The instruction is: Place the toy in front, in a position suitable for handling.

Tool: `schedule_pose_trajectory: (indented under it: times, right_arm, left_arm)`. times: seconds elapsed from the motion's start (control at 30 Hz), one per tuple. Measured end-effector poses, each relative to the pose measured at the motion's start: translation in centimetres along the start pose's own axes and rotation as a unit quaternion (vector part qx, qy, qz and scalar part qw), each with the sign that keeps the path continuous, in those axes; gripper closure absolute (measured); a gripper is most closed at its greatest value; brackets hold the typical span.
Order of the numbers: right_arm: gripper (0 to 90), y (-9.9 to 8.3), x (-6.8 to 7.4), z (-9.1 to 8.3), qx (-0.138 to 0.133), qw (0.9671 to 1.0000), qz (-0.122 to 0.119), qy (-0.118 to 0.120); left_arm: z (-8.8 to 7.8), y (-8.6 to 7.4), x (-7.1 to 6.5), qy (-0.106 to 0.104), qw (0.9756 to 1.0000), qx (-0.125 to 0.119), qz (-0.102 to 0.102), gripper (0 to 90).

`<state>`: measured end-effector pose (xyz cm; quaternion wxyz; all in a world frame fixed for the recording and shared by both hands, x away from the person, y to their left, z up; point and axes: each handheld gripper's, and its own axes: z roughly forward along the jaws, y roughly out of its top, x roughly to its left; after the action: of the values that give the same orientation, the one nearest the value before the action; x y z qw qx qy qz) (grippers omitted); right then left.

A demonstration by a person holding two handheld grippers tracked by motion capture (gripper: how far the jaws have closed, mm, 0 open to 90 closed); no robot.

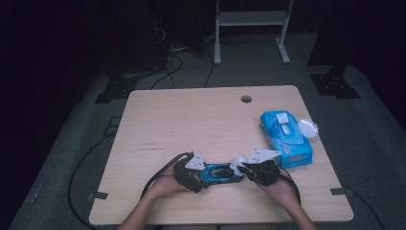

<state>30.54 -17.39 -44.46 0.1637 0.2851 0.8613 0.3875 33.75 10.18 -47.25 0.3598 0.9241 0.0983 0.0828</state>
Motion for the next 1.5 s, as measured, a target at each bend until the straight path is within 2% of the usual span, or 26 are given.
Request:
schedule_pose_trajectory:
  times: [0.07, 0.1, 0.13, 0.23, 0.27, 0.33, 0.47, 0.57, 0.67, 0.83, 0.97, 1.03, 1.1, 1.33, 1.4, 1.5]
  right_arm:
    - [81.7, -0.3, -0.3, -0.4, -0.009, 0.9998, 0.015, 0.008]
    - [81.7, -0.3, -0.3, -0.4, -0.009, 0.9998, 0.015, 0.008]
    - [81.7, -0.2, -0.1, -0.5, -0.025, 0.9988, 0.027, 0.032]
    - [81.7, 0.1, 0.4, -0.3, -0.033, 0.9979, 0.025, 0.05]
    - [81.7, 0.5, 1.2, 0.6, -0.022, 0.998, 0.006, 0.059]
    - [81.7, 0.5, 1.8, 1.2, -0.006, 0.9984, -0.011, 0.055]
    - [81.7, 0.5, 1.4, 1.0, 0.002, 0.9989, -0.016, 0.044]
    - [81.7, -0.3, 0.5, 0.4, 0.008, 0.9993, -0.006, 0.035]
    - [81.7, -0.3, 0.6, 0.3, 0.009, 0.9995, -0.007, 0.03]
    - [81.7, 0.2, 1.3, 1.0, 0.001, 0.9991, -0.007, 0.042]
    - [81.6, 0.1, 1.0, 0.8, 0.005, 0.9989, -0.004, 0.046]
    - [81.7, -0.2, 0.6, 0.4, 0.011, 0.9994, -0.007, 0.033]
    - [81.7, -0.4, 0.2, 0.2, 0.009, 0.9991, 0.008, 0.04]
    - [81.6, 0.4, 1.2, 1.1, 0.004, 0.9986, 0.002, 0.052]
    - [81.6, 0.3, 1.0, 1.0, 0.004, 0.9985, 0.003, 0.054]
    - [81.6, 0.0, 0.5, 0.5, 0.017, 0.9992, -0.001, 0.035]
  left_arm:
    - [0.0, 0.0, 0.0, 0.0, 1.0, 0.001, 0.002, 24.3]
    - [0.0, 0.0, 0.0, 0.0, 1.0, 0.001, 0.002, 24.3]
    - [0.0, 0.0, 0.0, 0.0, 1.0, 0.0, 0.001, 24.3]
    - [0.0, 0.0, 0.0, -0.001, 1.0, 0.0, 0.0, 24.3]
    - [0.0, 0.0, 0.0, -0.001, 1.0, -0.002, -0.001, 24.3]
    - [0.0, -0.1, 0.0, -0.001, 1.0, -0.003, -0.001, 24.3]
    - [0.0, -0.1, 0.0, -0.002, 1.0, -0.002, 0.001, 24.4]
    - [0.0, 0.0, 0.0, -0.003, 1.0, -0.003, 0.005, 24.5]
    - [0.1, 0.0, -0.1, -0.002, 1.0, -0.003, 0.004, 24.7]
    - [0.1, 0.0, 0.0, -0.004, 1.0, -0.004, 0.002, 24.6]
    - [0.1, -0.1, 0.0, -0.004, 1.0, -0.007, 0.003, 24.7]
    - [0.0, -0.1, 0.1, -0.005, 0.9999, -0.006, 0.007, 24.7]
    - [0.1, -0.1, 0.0, -0.004, 0.9999, -0.008, 0.005, 24.8]
    - [0.2, 0.0, 0.0, -0.004, 1.0, -0.006, 0.004, 24.8]
    - [0.2, 0.0, 0.0, -0.004, 0.9999, -0.008, 0.005, 24.8]
    - [0.2, 0.0, 0.0, -0.006, 0.9999, -0.008, 0.007, 24.9]
